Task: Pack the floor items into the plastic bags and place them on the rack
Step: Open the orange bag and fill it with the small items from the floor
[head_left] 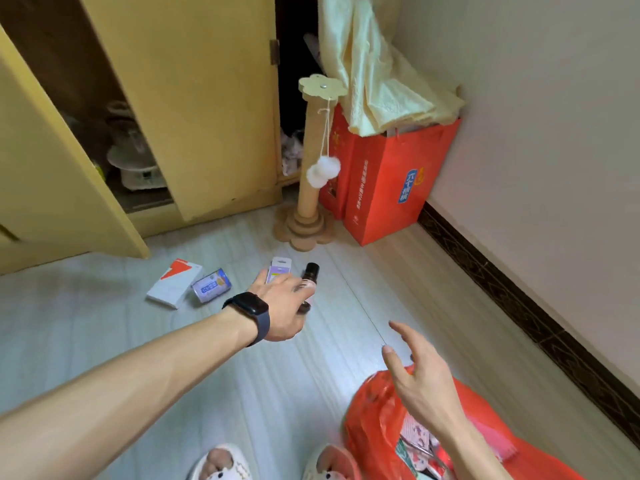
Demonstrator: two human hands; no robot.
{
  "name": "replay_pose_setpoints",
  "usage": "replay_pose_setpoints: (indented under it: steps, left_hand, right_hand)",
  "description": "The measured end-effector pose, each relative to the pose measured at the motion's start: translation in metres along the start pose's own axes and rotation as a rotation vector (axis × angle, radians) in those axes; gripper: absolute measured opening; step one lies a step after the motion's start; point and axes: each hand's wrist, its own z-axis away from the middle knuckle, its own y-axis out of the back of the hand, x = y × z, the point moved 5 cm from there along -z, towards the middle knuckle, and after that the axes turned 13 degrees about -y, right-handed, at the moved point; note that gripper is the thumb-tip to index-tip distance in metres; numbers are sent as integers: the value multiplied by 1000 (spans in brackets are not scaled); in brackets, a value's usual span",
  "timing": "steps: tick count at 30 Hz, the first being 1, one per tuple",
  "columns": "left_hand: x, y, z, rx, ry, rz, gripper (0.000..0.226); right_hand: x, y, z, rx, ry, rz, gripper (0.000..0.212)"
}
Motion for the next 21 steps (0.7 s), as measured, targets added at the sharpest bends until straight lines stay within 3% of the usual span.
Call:
replay_pose_setpoints:
  steps: [7, 14, 21]
  left_hand:
    - [-101, -101, 44, -147, 269, 148, 66]
    - [-136, -238, 55, -247, 482, 389, 72]
    - [-141, -307, 48, -196, 491, 339, 78]
  right_hand:
    - [-54, -89, -65, -129, 168, 197, 45]
    - [-40, -209, -133, -458, 126, 734, 63]
    - [-63, -258, -240, -397, -64, 634, 68]
